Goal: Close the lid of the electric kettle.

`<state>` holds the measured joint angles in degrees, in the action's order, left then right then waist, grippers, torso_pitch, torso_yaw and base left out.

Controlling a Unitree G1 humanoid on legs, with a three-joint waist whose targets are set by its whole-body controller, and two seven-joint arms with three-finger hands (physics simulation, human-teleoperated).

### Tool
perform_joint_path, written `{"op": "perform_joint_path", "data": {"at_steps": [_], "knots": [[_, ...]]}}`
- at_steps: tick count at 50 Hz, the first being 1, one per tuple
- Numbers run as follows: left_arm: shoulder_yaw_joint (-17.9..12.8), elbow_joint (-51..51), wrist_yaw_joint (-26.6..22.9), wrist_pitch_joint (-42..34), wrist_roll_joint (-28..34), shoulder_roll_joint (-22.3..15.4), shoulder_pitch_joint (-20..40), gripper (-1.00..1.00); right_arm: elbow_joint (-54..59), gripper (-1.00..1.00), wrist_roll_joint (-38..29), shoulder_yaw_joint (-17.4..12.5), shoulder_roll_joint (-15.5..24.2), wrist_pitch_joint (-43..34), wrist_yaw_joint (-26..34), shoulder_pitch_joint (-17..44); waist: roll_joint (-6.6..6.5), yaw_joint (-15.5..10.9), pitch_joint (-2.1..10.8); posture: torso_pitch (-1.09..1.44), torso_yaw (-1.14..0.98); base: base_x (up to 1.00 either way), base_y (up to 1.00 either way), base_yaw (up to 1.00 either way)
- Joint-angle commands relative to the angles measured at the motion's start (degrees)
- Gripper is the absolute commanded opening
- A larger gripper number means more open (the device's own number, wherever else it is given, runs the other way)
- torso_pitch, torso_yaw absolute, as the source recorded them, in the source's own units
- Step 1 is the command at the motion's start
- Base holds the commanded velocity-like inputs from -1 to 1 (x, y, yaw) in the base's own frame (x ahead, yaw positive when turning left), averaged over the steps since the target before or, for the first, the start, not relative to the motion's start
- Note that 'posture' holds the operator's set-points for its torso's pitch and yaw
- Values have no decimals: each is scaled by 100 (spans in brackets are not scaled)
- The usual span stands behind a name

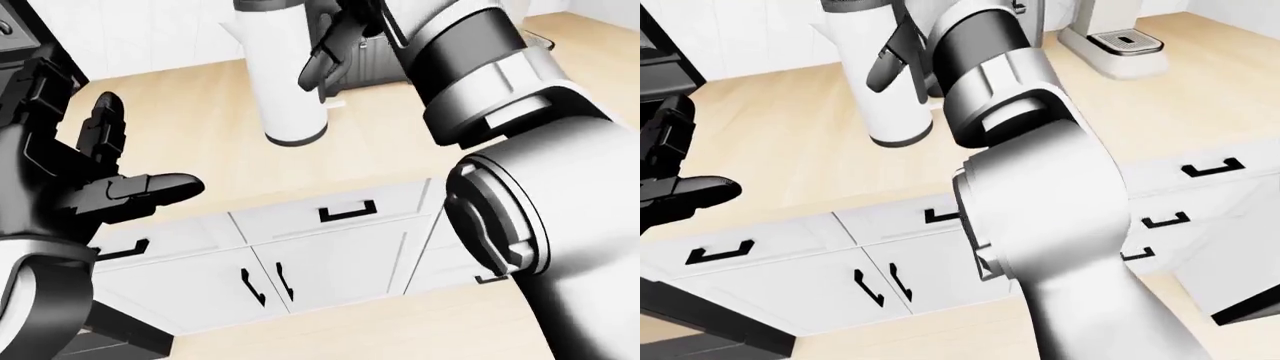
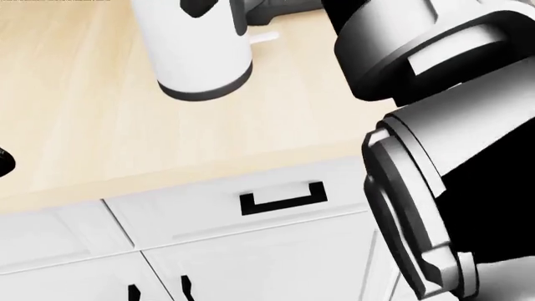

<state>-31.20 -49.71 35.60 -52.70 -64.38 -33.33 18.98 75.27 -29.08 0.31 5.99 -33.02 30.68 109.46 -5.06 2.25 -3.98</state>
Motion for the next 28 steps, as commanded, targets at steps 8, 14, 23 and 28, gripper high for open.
{"op": "perform_joint_path", "data": {"at_steps": [8, 14, 23, 28], "knots": [[-152, -63, 107, 176, -150, -154, 94, 100, -266, 100, -1521, 664, 16, 959, 636, -396, -34, 1, 131, 0, 0, 0, 0, 0], [-151, -11, 117, 240, -185, -194, 68, 100, -289, 100, -2216, 602, 43, 1314, 858, -575, -42, -3, 161, 0, 0, 0, 0, 0], [-200, 65, 182, 287, -312, -262, 76, 100, -322, 100, -3225, 654, 10, 2025, 1261, -751, -42, -11, 173, 0, 0, 0, 0, 0], [-193, 111, 173, 329, -315, -277, 70, 100, -327, 100, -3396, 493, -34, 2114, 1299, -697, -47, -8, 185, 0, 0, 0, 0, 0]]}}
